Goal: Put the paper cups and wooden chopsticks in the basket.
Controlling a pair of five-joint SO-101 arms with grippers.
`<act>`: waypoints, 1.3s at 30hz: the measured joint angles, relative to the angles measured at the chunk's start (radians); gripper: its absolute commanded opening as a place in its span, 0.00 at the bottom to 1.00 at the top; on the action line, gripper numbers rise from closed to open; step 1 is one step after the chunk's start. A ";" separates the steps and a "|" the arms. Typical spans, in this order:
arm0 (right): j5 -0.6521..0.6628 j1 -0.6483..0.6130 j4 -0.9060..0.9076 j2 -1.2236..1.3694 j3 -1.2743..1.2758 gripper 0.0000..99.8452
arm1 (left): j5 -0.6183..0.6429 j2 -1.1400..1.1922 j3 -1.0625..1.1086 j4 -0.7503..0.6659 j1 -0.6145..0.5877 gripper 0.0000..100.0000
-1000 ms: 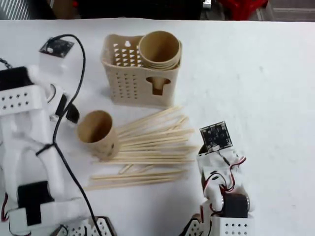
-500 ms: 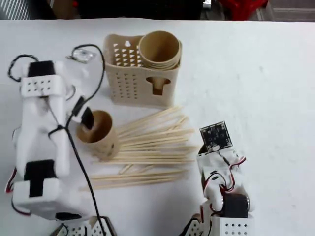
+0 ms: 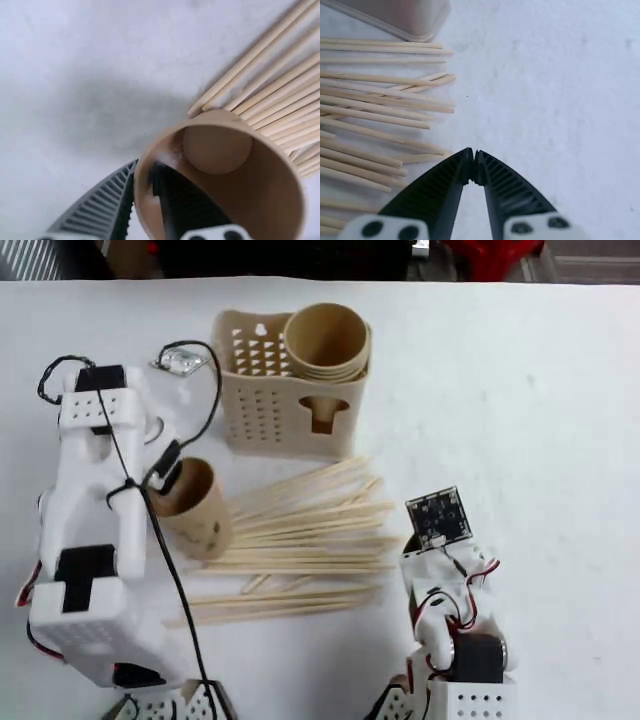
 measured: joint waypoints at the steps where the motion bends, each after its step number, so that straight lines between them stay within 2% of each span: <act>1: 0.000 0.000 0.000 0.000 0.000 0.02 | 0.000 -0.017 0.002 0.000 0.002 0.02; 9: 0.000 0.000 0.000 0.000 0.000 0.02 | -0.009 -0.204 -0.014 0.091 0.018 0.02; 17: 0.000 0.000 0.000 0.000 0.000 0.02 | -0.009 -0.397 -0.166 0.167 -0.041 0.02; 22: 0.000 0.000 0.000 0.000 0.000 0.02 | 0.051 -0.494 -0.273 0.167 -0.051 0.02; 26: 0.000 0.000 0.000 0.000 0.000 0.02 | 0.133 -0.549 -0.446 0.167 0.043 0.02; 32: 0.000 0.000 0.000 0.000 0.000 0.02 | 0.351 -0.520 -0.736 0.107 0.302 0.02; 39: 0.000 0.000 0.000 0.000 0.000 0.02 | 0.500 -0.319 -0.839 -0.040 0.519 0.02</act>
